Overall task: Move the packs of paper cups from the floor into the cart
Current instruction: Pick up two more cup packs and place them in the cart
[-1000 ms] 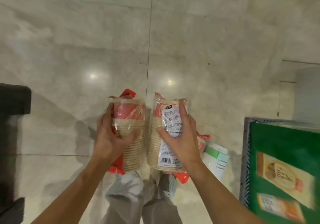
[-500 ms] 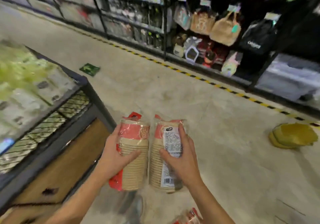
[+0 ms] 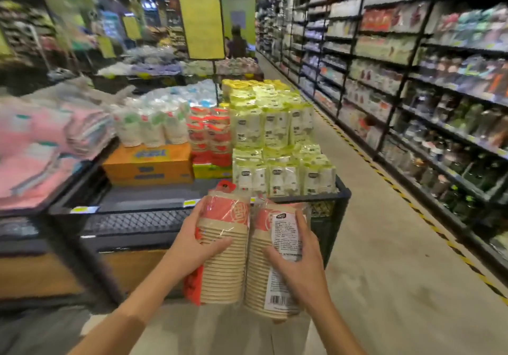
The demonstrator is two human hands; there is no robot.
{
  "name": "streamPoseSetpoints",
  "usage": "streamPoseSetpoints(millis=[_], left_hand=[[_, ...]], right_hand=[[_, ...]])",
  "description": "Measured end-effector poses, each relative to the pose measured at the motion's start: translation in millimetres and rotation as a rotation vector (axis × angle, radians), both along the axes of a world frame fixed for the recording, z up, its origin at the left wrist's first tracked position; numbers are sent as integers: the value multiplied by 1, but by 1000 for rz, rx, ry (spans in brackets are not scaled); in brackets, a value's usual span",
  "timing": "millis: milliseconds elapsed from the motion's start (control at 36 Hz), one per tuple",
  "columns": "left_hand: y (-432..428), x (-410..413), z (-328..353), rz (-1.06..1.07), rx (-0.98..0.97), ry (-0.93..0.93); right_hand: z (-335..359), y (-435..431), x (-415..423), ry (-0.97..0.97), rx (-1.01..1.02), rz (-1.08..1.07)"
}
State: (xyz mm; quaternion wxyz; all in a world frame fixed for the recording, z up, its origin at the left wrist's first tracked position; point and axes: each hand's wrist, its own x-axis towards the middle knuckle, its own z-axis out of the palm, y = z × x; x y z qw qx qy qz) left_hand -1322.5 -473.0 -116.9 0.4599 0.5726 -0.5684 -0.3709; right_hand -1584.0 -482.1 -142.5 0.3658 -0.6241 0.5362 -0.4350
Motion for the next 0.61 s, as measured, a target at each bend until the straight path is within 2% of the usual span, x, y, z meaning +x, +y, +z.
streamPoseSetpoints(millis=[194, 306, 611], left_hand=[[78, 107, 7, 224, -102, 31], [128, 166, 5, 325, -89, 100], [267, 334, -24, 609, -71, 201]], right_hand=[[14, 8, 118, 33, -73, 284], [20, 29, 192, 45, -88, 423], [19, 114, 394, 125, -122, 670]])
